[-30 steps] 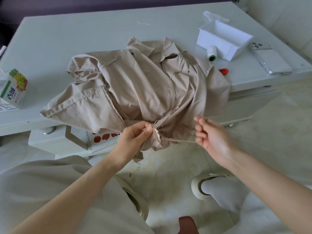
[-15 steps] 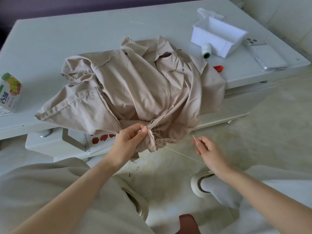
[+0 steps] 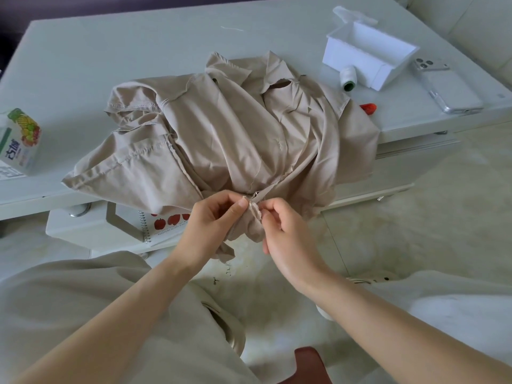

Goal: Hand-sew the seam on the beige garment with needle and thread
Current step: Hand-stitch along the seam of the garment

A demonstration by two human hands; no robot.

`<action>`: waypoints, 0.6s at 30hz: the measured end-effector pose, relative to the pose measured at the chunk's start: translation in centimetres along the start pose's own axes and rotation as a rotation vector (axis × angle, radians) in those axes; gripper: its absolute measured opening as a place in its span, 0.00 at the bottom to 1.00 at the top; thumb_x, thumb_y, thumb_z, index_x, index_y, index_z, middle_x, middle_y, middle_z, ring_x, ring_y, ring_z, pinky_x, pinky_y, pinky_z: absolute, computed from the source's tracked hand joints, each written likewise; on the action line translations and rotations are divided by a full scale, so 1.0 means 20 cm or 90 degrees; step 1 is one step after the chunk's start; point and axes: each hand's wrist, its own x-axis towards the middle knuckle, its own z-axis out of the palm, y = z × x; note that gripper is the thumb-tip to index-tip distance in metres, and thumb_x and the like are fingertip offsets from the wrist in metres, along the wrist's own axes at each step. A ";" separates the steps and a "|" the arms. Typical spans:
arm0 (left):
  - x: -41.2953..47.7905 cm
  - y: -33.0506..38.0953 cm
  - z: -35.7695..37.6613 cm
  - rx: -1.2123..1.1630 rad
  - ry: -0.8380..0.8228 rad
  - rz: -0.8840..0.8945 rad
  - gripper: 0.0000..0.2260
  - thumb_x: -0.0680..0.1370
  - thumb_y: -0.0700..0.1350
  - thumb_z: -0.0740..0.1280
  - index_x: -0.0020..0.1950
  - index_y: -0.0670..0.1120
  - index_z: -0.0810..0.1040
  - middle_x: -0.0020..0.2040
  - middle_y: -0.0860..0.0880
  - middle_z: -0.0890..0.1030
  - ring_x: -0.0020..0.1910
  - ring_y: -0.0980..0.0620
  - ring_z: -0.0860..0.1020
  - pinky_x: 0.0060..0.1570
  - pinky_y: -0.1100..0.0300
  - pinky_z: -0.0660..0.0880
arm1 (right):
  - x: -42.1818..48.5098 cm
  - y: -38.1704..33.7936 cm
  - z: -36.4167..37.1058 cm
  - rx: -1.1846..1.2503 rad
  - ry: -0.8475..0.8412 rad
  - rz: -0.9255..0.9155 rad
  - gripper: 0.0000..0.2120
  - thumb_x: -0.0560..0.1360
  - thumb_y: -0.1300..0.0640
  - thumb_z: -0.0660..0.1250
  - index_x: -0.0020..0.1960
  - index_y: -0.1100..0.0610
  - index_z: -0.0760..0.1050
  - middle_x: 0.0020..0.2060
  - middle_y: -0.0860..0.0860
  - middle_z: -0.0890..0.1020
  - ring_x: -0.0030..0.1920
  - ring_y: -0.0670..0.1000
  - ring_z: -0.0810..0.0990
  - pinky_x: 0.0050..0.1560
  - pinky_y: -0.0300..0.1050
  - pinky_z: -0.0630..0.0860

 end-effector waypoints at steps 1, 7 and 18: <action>0.00 0.00 0.00 -0.002 0.006 0.015 0.11 0.75 0.52 0.65 0.42 0.45 0.80 0.36 0.36 0.79 0.30 0.40 0.75 0.29 0.48 0.78 | 0.00 -0.01 0.01 0.002 -0.004 0.010 0.09 0.81 0.59 0.56 0.49 0.52 0.73 0.28 0.43 0.72 0.29 0.41 0.71 0.31 0.31 0.64; 0.00 0.00 -0.01 -0.031 0.027 0.035 0.11 0.73 0.52 0.65 0.42 0.44 0.78 0.37 0.41 0.79 0.36 0.48 0.76 0.38 0.53 0.75 | 0.02 -0.02 -0.01 0.027 -0.021 0.064 0.09 0.81 0.59 0.56 0.47 0.53 0.74 0.26 0.45 0.73 0.21 0.43 0.70 0.26 0.36 0.69; -0.01 0.01 -0.01 -0.040 0.039 0.041 0.08 0.77 0.46 0.65 0.41 0.45 0.77 0.30 0.52 0.77 0.31 0.53 0.73 0.27 0.63 0.71 | 0.02 0.00 -0.06 0.074 -0.181 0.141 0.07 0.81 0.64 0.56 0.50 0.59 0.73 0.21 0.48 0.72 0.22 0.44 0.76 0.48 0.58 0.80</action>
